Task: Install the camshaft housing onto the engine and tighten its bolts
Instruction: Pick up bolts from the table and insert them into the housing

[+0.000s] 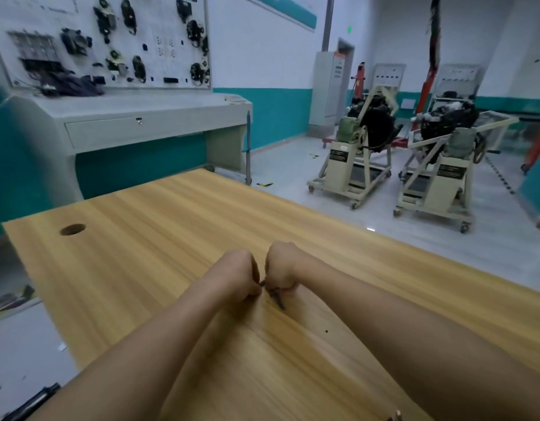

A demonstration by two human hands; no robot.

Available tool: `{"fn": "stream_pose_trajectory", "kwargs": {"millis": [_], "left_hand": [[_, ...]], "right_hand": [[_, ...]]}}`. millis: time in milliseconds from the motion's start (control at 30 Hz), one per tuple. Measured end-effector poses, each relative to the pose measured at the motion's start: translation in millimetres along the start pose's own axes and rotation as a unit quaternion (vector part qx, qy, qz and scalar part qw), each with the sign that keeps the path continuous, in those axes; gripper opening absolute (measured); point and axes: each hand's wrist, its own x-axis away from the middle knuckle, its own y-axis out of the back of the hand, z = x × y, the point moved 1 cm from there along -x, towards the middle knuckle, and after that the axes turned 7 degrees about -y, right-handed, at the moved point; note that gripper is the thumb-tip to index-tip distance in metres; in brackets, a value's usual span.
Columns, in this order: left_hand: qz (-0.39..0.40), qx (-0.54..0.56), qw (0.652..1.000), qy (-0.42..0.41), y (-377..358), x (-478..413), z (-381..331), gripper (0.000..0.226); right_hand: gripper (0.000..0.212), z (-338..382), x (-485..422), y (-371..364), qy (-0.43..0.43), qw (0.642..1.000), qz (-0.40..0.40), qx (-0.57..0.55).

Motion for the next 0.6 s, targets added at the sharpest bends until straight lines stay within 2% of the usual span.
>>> {"fn": "stream_pose_trajectory", "kwargs": {"millis": [100,200,267,333,400,467,567,600], "left_hand": [[0.024,-0.012,0.999,-0.023,3,-4,-7,0.022],[0.036,-0.012,0.998,-0.042,3,-6,-8,0.027],[0.036,-0.006,0.998,-0.051,2,-8,-6,0.029],[0.029,0.002,0.998,-0.055,-1,-9,-5,0.037],[0.022,0.001,0.997,-0.07,-5,-10,-4,0.049],[0.019,-0.006,0.994,-0.11,-8,-10,-2,0.054],[0.017,-0.014,0.991,-0.135,-10,-9,-1,0.03],[0.014,-0.021,0.991,-0.133,-9,-8,0,0.025]], "right_hand": [[0.011,-4,3,0,0.013,1.0,-0.011,-0.023],[0.023,-16,12,4,0.037,0.995,-0.042,-0.078],[0.023,-25,21,10,0.046,0.985,-0.05,-0.159],[0.029,-30,33,11,0.053,0.979,-0.048,-0.191],[0.032,-25,46,1,0.059,0.987,-0.039,-0.143],[0.027,-17,54,-16,0.073,0.991,-0.068,-0.09],[0.011,-11,55,-33,0.101,0.98,-0.133,-0.106],[0.014,-12,55,-34,0.108,0.979,-0.141,-0.101]]}}
